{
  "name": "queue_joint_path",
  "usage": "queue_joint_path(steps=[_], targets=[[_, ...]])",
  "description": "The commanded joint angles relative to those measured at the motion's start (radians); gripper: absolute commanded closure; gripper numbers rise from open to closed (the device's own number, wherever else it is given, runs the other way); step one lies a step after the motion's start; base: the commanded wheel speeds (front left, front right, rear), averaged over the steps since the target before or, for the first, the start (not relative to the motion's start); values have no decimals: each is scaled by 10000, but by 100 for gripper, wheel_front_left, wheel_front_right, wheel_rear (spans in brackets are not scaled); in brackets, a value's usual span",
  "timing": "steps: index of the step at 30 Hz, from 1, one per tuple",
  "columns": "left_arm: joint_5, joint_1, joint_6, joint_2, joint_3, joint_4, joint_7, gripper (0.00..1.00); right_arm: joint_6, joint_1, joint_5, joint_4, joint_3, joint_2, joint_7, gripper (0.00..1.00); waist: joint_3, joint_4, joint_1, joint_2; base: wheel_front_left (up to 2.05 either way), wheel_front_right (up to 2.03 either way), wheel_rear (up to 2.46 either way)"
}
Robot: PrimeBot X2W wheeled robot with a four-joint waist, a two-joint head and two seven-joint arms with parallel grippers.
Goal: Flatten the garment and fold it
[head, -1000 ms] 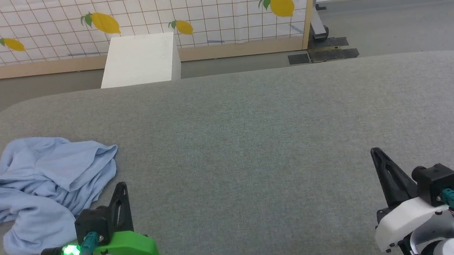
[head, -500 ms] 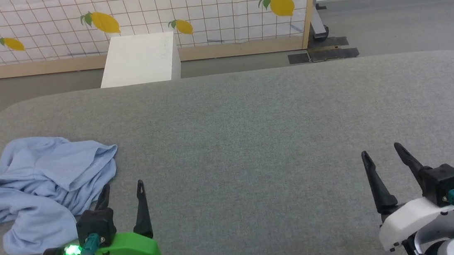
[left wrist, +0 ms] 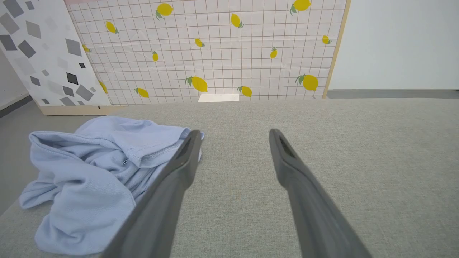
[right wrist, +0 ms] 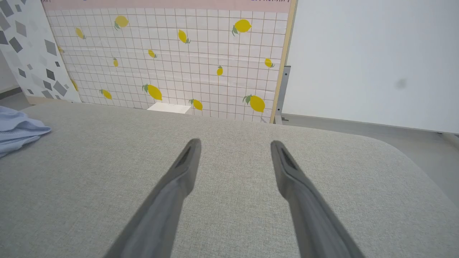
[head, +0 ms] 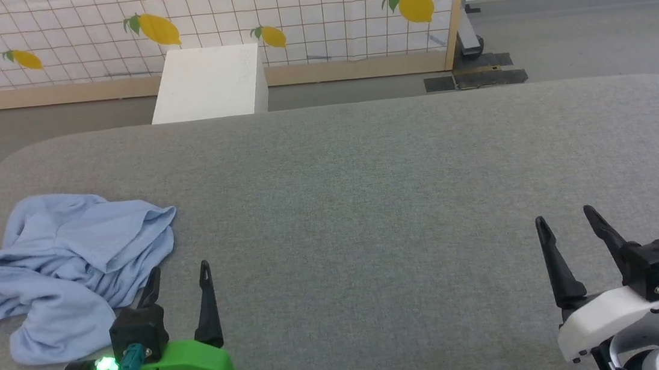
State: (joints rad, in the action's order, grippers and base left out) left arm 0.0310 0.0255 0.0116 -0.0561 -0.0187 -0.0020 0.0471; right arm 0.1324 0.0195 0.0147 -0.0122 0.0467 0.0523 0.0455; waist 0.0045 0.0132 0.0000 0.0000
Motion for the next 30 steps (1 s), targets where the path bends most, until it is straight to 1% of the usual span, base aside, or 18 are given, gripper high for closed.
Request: queue_joint_path(steps=[1, 8, 16, 30], targets=[[93, 131, 97, 13, -35, 36, 117, 0, -4, 42, 77, -32, 55, -5, 122, 0, 6, 52, 0, 0, 0, 0, 0], [178, 202, 156, 16, -51, 40, 258, 0, -5, 64, 125, -78, 52, -6, 264, 0, 17, 311, 0, 0, 0, 0, 0], [277, 286, 197, 20, -90, 61, 421, 0, -6, 103, 154, -116, 63, -7, 428, 0, 27, 766, 0, 0, 0, 0, 0], [439, 484, 278, 26, -184, 92, 713, 0, -8, 190, 214, -239, -32, -9, 721, 0, 17, 1945, 0, 0, 0, 0, 0]])
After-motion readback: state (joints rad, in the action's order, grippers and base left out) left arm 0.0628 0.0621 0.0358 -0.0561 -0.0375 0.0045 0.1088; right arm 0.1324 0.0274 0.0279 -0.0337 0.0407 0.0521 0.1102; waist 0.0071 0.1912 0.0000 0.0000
